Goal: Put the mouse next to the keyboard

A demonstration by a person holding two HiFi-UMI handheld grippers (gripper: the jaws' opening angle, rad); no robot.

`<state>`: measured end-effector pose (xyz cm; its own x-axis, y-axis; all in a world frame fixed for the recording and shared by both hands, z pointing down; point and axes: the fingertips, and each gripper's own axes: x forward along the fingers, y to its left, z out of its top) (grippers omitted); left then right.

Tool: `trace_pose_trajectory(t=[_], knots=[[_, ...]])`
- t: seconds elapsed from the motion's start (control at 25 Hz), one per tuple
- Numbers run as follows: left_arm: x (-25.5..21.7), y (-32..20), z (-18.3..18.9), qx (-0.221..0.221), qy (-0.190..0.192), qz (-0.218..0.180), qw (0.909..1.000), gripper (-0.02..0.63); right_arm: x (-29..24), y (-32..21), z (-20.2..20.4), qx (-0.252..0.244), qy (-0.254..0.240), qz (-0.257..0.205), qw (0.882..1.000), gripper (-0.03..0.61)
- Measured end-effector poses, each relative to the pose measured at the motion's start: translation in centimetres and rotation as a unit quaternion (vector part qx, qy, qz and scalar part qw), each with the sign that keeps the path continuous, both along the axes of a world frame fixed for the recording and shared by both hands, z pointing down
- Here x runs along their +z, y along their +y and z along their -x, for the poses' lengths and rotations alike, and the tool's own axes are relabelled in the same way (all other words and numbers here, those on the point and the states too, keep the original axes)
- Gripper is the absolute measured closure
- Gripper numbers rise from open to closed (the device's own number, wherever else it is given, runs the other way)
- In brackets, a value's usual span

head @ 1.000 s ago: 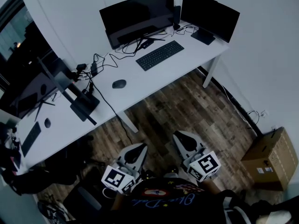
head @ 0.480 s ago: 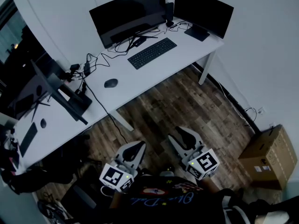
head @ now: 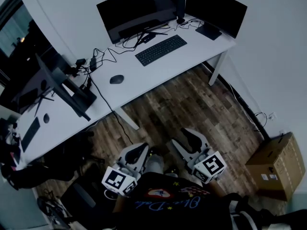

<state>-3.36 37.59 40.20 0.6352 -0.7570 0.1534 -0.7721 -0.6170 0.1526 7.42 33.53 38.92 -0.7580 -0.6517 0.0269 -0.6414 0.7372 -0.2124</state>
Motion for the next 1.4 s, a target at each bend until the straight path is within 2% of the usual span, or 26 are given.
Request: trace_pose_trajectory(t=[0.32,0.56,0.72,0.88,1.12,1.4], knots=[[0.5,-3.9,0.4,0.01,0.013,-0.006,0.9998,0.611,0.0,-3.3,0.4,0.005,0.011,-0.002,1.0,0.41],[0.8,-8.3,2.0,0.012,0.015,-0.01,0.9998,0.611,0.0,-7.5,2.2,-0.003,0.021,-0.006,1.0,0.408],[0.8,-12.0,4.2,-0.009,0.028,-0.003,0.9996,0.611,-0.3,-10.9,4.4,-0.018,0.026,-0.009,0.999,0.405],[0.4,-15.3,6.7,-0.026,0.027,-0.019,0.9991,0.611,-0.3,-14.4,7.0,-0.038,0.035,-0.018,0.998,0.4],[1.9,-18.3,11.4,-0.07,0.046,0.006,0.9965,0.611,0.3,-18.7,11.6,-0.072,0.053,-0.016,0.996,0.399],[2.0,-21.7,16.1,-0.098,0.05,0.006,0.9939,0.609,0.2,-22.6,17.1,-0.105,0.065,-0.006,0.992,0.388]])
